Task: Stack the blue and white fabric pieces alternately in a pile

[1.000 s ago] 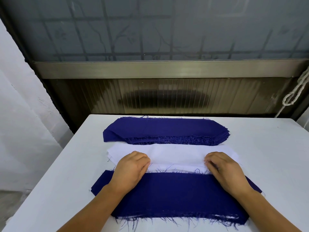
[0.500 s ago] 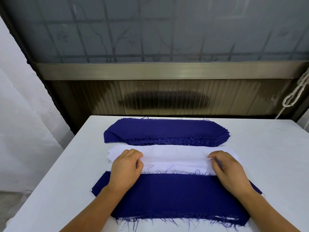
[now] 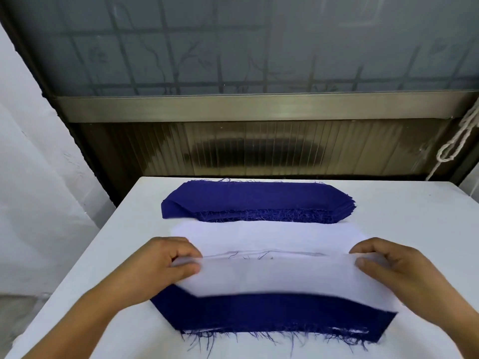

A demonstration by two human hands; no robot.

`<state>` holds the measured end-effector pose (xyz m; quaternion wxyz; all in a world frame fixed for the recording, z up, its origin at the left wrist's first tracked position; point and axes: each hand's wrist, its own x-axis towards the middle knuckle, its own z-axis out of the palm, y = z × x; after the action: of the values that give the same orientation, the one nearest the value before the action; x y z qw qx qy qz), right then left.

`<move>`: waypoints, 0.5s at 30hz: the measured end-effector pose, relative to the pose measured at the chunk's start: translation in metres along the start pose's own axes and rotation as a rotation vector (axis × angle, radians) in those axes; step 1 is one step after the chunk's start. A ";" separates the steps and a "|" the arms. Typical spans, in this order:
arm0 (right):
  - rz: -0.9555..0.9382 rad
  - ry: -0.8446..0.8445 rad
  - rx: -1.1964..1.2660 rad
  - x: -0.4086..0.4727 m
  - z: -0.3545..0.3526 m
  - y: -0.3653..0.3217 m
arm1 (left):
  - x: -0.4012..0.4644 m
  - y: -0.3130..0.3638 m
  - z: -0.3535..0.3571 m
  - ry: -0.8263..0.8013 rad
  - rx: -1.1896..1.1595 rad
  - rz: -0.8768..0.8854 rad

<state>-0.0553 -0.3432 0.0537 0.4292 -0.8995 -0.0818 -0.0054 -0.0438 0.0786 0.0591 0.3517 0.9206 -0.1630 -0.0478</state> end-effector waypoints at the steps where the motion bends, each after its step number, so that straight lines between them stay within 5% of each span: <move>1: 0.055 -0.101 0.022 0.001 -0.005 -0.001 | -0.001 -0.001 -0.002 -0.086 -0.024 -0.037; 4: 0.154 -0.276 -0.004 0.007 -0.001 0.000 | 0.001 -0.003 0.004 -0.227 0.008 -0.109; 6: 0.161 -0.241 -0.080 0.010 0.008 0.002 | 0.005 -0.006 0.012 -0.136 0.029 -0.131; 11: -0.033 0.146 -0.151 0.012 0.018 0.003 | 0.006 -0.007 0.011 0.301 0.132 0.014; 15: -0.400 0.371 -0.333 0.001 0.027 0.021 | -0.007 -0.011 0.017 0.417 0.285 0.291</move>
<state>-0.0529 -0.3351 0.0199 0.2744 -0.9071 -0.1752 -0.2666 -0.0514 0.0780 0.0394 0.2478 0.9176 -0.2227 0.2167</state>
